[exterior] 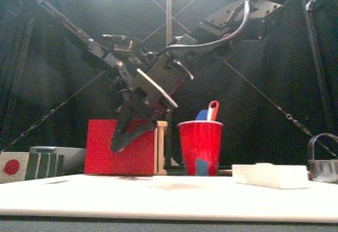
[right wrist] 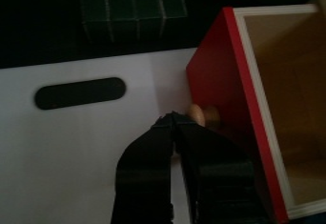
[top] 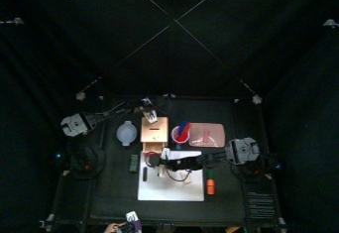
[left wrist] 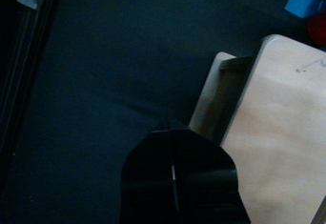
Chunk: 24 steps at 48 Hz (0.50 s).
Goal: Close drawer
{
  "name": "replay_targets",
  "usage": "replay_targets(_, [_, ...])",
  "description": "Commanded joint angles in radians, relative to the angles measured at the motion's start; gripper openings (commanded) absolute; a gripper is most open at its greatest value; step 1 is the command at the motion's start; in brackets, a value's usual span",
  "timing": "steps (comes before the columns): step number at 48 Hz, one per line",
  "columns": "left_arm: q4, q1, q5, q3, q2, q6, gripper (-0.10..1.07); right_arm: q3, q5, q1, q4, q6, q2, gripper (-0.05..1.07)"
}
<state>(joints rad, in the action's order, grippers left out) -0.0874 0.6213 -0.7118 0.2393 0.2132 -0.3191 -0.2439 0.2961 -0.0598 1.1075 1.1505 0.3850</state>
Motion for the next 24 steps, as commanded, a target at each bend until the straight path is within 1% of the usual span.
replay_targets(1, [-0.002, -0.008, 0.002, -0.014, -0.008, 0.000, 0.11, 0.025, 0.015, 0.041, 0.014, -0.002, -0.026, 0.20])
replay_targets(24, [-0.002, -0.009, 0.017, -0.003, -0.006, 0.000, 0.11, 0.038, 0.032, 0.118, 0.041, -0.002, -0.015, 0.20])
